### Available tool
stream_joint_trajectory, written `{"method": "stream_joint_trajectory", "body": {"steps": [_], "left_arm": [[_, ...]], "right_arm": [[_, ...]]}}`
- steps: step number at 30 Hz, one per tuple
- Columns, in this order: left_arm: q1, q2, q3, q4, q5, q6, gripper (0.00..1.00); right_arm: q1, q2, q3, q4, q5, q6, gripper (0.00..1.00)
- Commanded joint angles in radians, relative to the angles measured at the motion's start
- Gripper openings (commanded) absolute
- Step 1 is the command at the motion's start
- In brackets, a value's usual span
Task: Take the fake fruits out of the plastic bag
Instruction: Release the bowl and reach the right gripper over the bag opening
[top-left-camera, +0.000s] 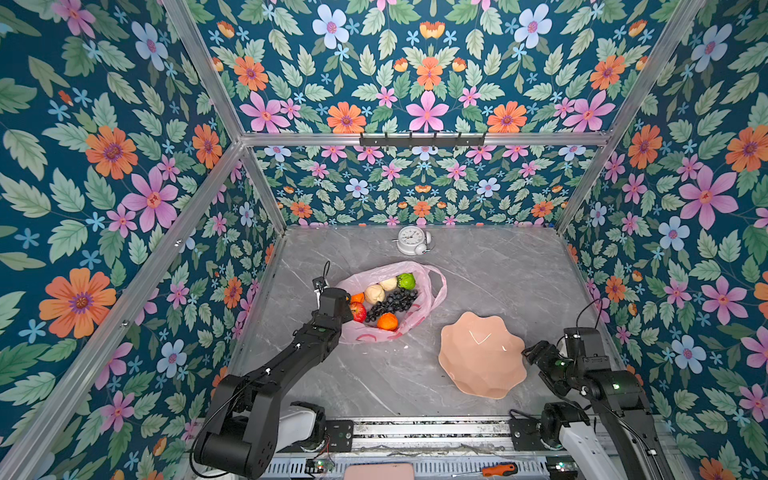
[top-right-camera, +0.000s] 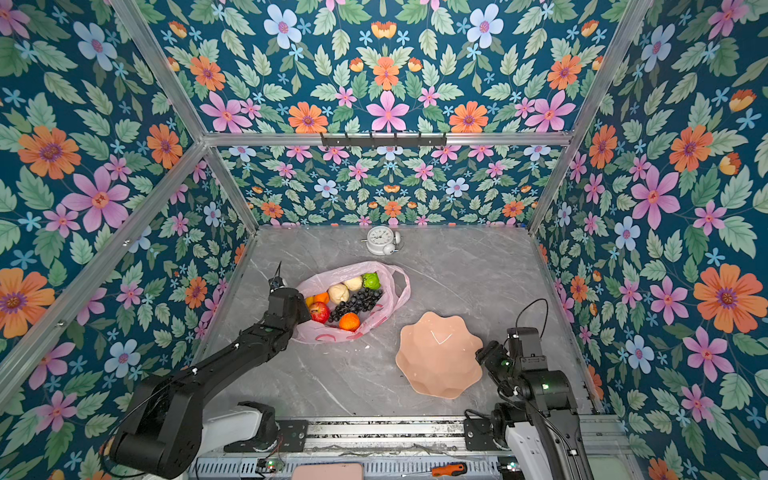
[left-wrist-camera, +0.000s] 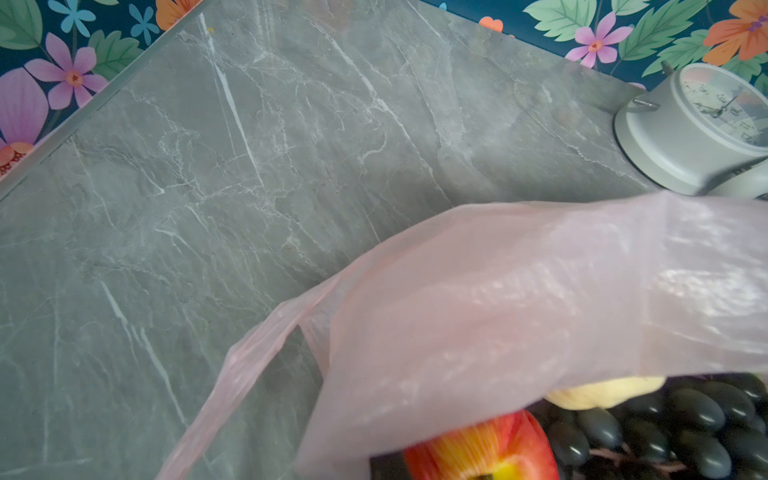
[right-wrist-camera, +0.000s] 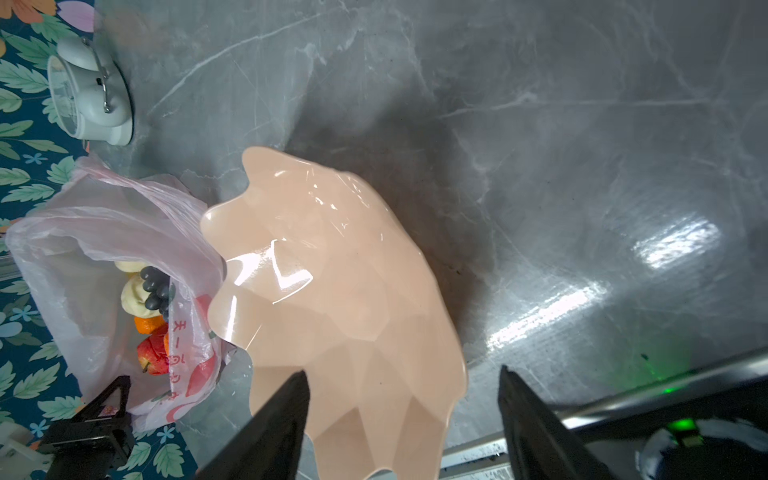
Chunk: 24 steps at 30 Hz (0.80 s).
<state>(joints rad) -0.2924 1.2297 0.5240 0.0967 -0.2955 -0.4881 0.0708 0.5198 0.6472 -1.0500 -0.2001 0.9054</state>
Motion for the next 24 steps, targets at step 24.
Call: {"method": "stream_joint_trajectory", "body": {"steps": [24], "left_arm": [[0.002,0.009,0.007,0.013,0.012,-0.009,0.02]], "right_arm": [[0.651,1.296,0.935,0.499,0.138,-0.439,0.58]]}}
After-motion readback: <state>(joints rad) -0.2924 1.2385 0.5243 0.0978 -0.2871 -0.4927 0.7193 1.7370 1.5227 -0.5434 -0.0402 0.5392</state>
